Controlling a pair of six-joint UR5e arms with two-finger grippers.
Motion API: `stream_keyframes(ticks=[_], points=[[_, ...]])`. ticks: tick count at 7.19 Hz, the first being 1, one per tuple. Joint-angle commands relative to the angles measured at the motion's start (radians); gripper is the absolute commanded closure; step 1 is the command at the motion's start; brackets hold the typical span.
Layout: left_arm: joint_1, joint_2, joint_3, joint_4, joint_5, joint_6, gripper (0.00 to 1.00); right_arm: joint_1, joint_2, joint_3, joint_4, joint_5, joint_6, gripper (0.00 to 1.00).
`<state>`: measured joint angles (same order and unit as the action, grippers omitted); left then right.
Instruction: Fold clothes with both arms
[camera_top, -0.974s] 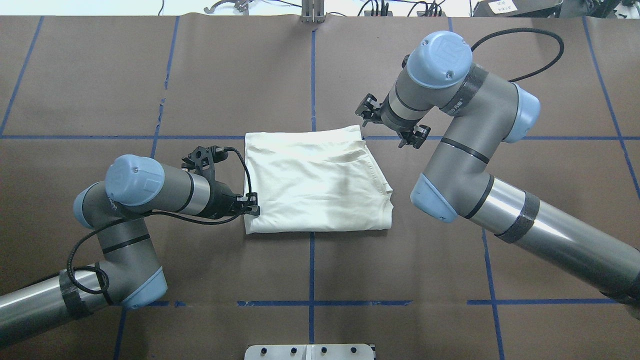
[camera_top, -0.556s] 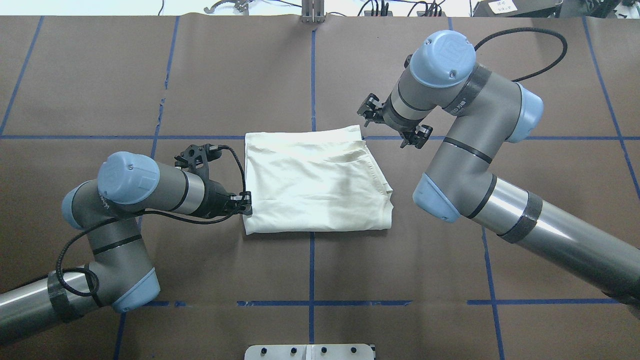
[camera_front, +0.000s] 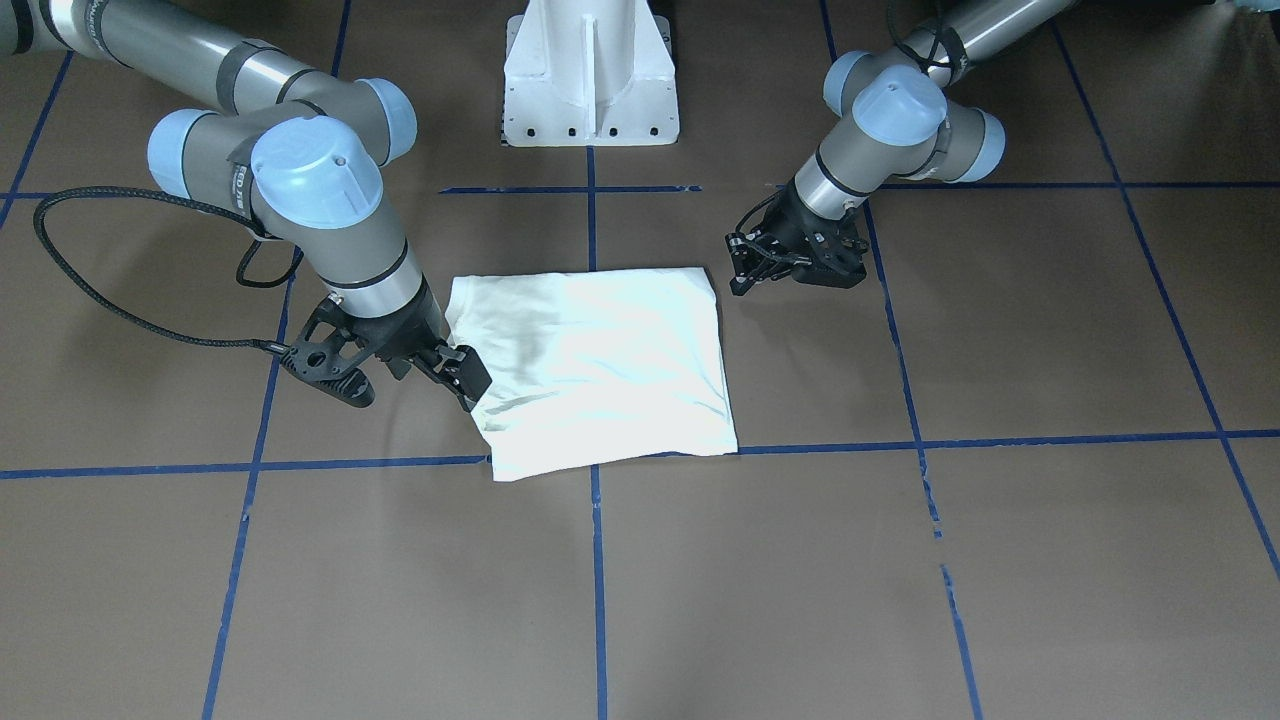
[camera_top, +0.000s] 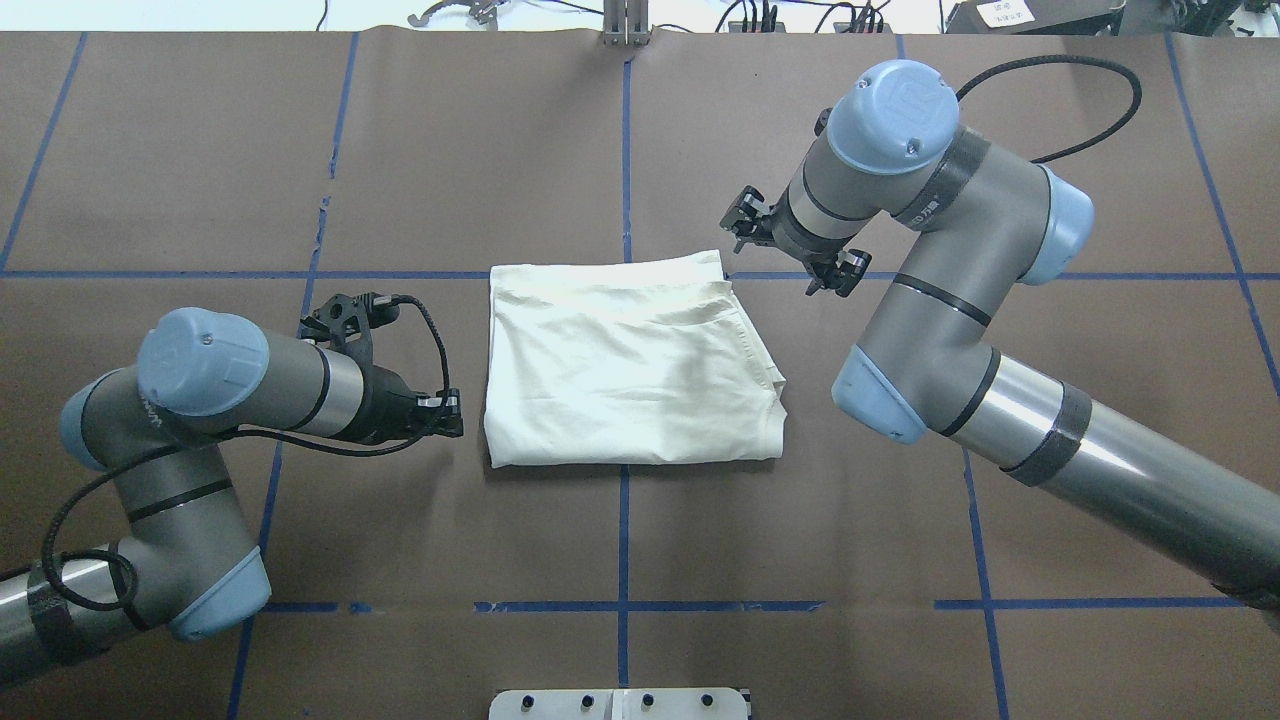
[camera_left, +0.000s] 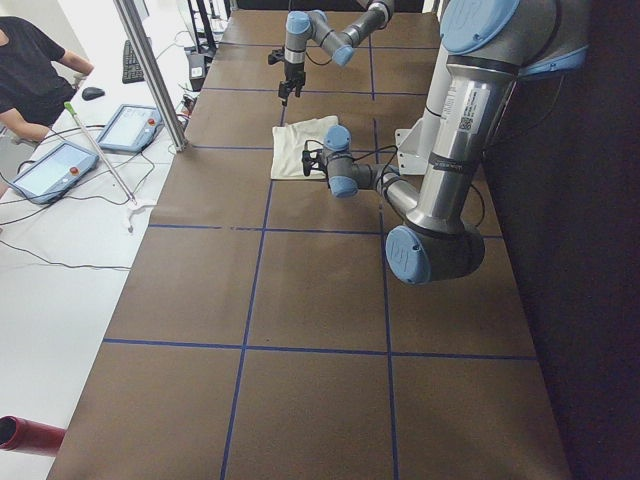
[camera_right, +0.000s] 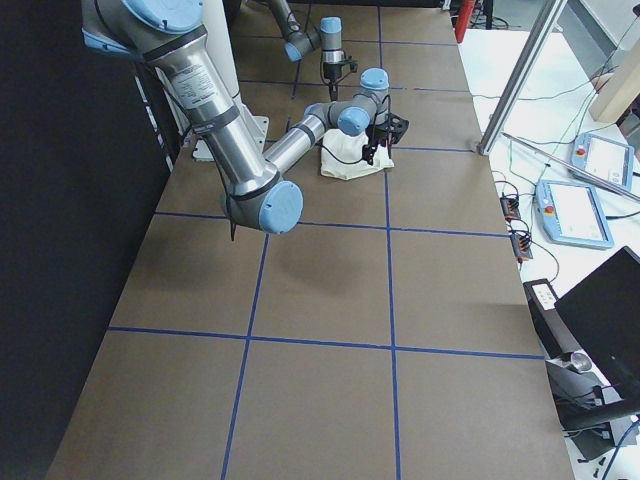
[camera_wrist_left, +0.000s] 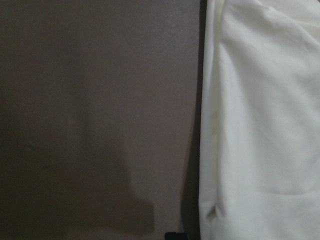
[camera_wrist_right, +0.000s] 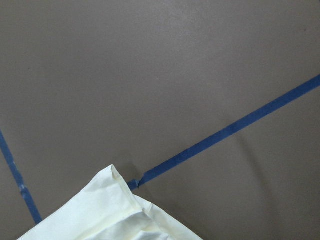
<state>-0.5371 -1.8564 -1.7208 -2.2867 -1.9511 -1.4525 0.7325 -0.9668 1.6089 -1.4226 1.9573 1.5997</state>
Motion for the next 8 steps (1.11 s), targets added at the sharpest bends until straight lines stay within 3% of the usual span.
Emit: stream_keyframes(ticks=[1, 3, 5, 7, 8], points=[[-0.061, 0.166, -0.164, 0.055, -0.006, 0.172, 1.0, 0.068, -0.173, 0.153, -0.002, 0.035, -0.161, 0.0], [-0.229, 0.319, -0.223, 0.055, -0.058, 0.455, 1.0, 0.201, -0.353, 0.212, 0.01, 0.127, -0.415, 0.0], [-0.531, 0.406, -0.201, 0.079, -0.207, 0.869, 1.0, 0.447, -0.505, 0.212, -0.004, 0.304, -0.792, 0.0], [-0.769, 0.393, -0.197, 0.32, -0.21, 1.239, 1.0, 0.661, -0.633, 0.182, -0.01, 0.369, -1.144, 0.0], [-0.847, 0.346, -0.197, 0.463, -0.215, 1.332, 1.0, 0.741, -0.642, 0.174, -0.069, 0.412, -1.259, 0.0]])
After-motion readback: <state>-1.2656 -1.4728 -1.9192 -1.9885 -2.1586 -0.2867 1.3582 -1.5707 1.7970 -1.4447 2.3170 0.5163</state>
